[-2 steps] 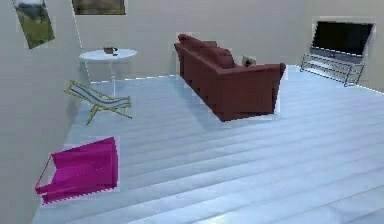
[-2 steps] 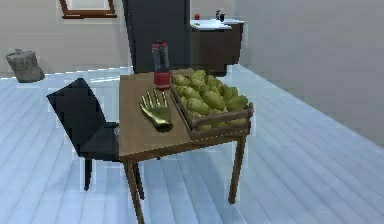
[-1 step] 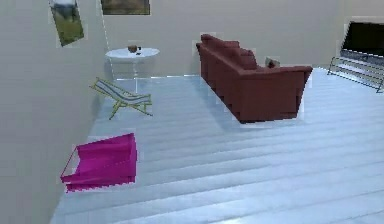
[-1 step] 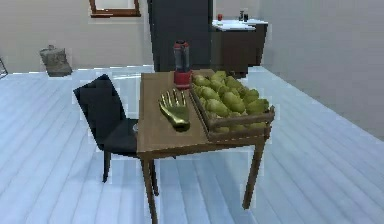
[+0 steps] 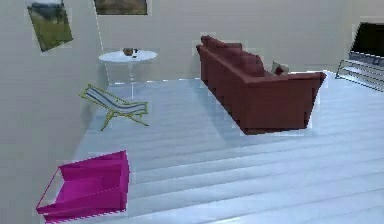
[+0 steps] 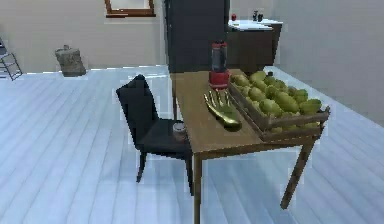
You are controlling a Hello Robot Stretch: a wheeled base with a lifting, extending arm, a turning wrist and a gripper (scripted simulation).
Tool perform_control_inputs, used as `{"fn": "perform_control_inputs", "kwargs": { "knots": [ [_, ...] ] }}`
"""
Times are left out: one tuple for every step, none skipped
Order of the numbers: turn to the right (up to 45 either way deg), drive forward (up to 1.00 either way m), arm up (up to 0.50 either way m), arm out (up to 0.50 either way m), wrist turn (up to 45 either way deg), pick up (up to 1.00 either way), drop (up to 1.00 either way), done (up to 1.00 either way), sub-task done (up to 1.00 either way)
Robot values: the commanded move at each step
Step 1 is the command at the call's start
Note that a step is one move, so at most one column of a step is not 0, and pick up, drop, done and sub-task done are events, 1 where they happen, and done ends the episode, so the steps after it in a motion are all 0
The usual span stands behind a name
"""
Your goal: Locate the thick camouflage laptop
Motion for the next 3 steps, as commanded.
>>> {"fn": "perform_control_inputs", "kwargs": {
  "knots": [
    [36.0, 0.00, 0.00, 0.00, 0.0, 0.00, 0.00, 0.00, 0.00],
    [0.0, 1.00, 0.00, 0.00, 0.0, 0.00, 0.00, 0.00, 0.00],
    [0.0, 1.00, 0.00, 0.00, 0.0, 0.00, 0.00, 0.00, 0.00]
  ]
}}
